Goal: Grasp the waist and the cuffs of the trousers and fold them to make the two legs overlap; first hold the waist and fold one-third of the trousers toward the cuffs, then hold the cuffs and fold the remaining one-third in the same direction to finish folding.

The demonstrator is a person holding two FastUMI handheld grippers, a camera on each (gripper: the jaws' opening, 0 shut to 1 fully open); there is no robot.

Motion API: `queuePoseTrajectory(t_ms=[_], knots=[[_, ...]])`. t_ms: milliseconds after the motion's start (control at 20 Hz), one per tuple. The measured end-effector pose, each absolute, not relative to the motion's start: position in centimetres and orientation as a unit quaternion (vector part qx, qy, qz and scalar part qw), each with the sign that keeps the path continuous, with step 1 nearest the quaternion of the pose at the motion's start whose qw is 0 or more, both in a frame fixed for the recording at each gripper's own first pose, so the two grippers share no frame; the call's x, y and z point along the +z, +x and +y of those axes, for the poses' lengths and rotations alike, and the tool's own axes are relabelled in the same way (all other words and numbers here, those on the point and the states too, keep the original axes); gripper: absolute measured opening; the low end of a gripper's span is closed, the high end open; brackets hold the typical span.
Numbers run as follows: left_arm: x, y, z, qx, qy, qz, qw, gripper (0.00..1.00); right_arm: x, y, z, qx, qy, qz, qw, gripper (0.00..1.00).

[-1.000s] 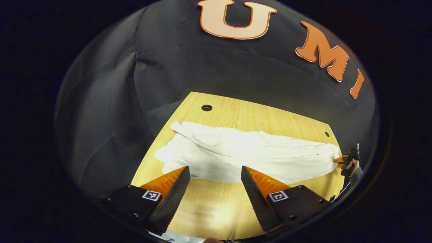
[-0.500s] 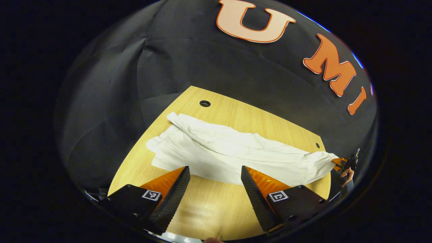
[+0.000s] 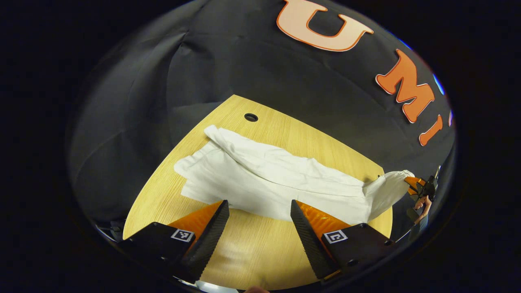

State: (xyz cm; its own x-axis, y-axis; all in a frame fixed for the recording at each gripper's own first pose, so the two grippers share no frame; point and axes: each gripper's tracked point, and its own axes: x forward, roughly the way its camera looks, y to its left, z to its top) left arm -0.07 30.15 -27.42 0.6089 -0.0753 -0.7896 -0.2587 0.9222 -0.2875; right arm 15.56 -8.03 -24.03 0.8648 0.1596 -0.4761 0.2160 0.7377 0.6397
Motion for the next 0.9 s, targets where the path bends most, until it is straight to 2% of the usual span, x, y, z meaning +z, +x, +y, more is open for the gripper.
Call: queuePoseTrajectory(t_ms=[400, 600, 650, 900], knots=[[-29.7, -0.1, 31.1, 0.051, -0.219, 0.458, 0.860, 1.00, -24.4, 16.5, -6.0, 0.063, 0.282, 0.274, 0.917, 0.10], [-31.0, -0.5, 32.3, 0.052, -0.254, 0.460, 0.849, 1.00, -23.9, 16.6, -6.1, 0.098, 0.252, 0.295, 0.916, 0.10], [-31.4, -0.7, 33.0, 0.051, -0.262, 0.461, 0.846, 0.96, -23.8, 16.6, -6.3, 0.105, 0.245, 0.300, 0.916, 0.10], [-32.2, -1.3, 33.9, 0.057, -0.297, 0.464, 0.833, 1.00, -23.6, 16.4, -6.5, 0.127, 0.203, 0.330, 0.913, 0.10]])
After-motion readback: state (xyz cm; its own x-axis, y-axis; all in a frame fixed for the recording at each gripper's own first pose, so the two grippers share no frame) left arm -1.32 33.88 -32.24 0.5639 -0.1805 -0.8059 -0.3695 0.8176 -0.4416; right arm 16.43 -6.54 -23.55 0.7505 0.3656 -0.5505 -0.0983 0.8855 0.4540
